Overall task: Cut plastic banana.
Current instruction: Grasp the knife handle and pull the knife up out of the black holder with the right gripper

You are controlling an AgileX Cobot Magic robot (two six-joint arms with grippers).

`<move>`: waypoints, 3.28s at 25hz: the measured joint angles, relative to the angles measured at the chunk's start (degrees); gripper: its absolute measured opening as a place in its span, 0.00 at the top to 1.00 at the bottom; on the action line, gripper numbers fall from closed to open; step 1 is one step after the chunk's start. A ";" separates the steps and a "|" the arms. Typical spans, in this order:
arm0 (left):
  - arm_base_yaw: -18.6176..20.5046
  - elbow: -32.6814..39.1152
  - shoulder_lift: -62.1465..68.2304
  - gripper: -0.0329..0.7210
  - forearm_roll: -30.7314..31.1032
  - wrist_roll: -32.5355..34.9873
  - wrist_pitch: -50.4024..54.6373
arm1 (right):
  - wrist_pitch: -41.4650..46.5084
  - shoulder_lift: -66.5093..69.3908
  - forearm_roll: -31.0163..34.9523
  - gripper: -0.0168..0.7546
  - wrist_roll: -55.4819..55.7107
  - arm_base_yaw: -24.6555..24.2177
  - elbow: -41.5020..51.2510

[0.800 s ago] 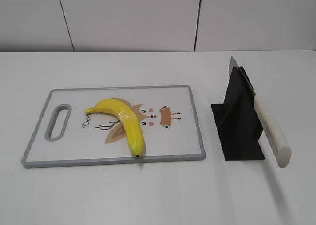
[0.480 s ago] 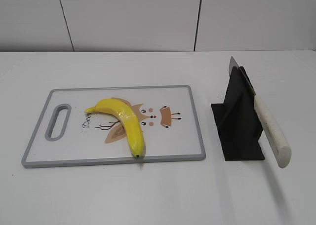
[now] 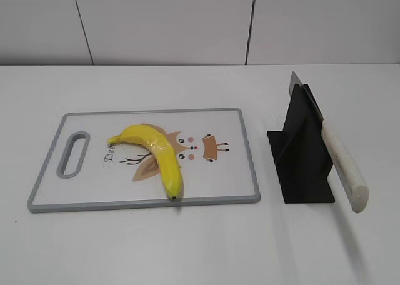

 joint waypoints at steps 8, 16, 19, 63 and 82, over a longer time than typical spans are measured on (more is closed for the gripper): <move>0.00 0.00 0.00 0.25 0.00 0.00 0.00 | 0.00 0.00 0.00 0.34 0.00 0.00 0.00; 0.00 0.00 0.00 0.25 0.00 0.00 0.00 | 1.60 6.71 -1.53 0.34 0.11 0.00 -3.76; 0.00 0.00 0.00 0.25 0.00 0.00 0.00 | 4.24 15.21 -1.53 0.34 0.11 0.00 -7.07; 0.00 0.00 0.00 0.25 0.00 -0.01 0.00 | 0.71 90.26 -1.22 0.48 14.07 17.41 -29.15; 0.00 0.00 0.00 0.25 0.00 -0.01 0.00 | 1.55 89.36 1.05 0.75 18.93 17.41 -29.15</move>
